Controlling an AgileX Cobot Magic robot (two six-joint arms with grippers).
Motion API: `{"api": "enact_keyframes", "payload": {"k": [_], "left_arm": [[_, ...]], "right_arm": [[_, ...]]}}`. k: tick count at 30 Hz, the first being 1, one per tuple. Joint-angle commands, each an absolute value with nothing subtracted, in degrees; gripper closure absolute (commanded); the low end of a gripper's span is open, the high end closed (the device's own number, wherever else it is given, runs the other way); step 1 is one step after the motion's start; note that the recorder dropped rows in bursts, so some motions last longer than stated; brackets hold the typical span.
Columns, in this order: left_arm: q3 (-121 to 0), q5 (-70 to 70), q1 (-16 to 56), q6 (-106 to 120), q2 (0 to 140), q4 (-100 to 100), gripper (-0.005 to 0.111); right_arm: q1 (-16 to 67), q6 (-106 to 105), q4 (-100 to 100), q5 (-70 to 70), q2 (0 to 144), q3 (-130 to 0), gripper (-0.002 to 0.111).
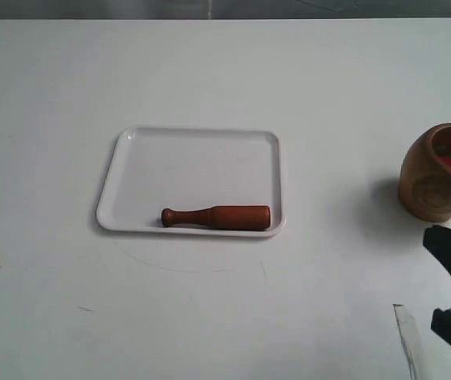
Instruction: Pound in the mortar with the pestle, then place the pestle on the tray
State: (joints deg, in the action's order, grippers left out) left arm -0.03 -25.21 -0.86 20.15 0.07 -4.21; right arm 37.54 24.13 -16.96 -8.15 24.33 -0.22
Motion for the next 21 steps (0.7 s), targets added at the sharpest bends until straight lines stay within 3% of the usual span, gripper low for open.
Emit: {"api": "enact_keyframes", "payload": {"k": [1,8,21], "left_arm": [[0.00,-25.03,-0.42,19.68,0.00,-3.79,0.107],[0.00,-25.03,-0.42,19.68,0.00,-3.79,0.107],[0.00,-25.03,-0.42,19.68,0.00,-3.79,0.107]], "right_arm": [[26.70,23.52,-18.93,-7.14,23.92,0.00,0.108],[10.02,21.31,-19.15,-7.14,19.24,0.00,0.108],[5.18,20.97,-18.36,-16.55,4.80,0.00,0.108]]}}
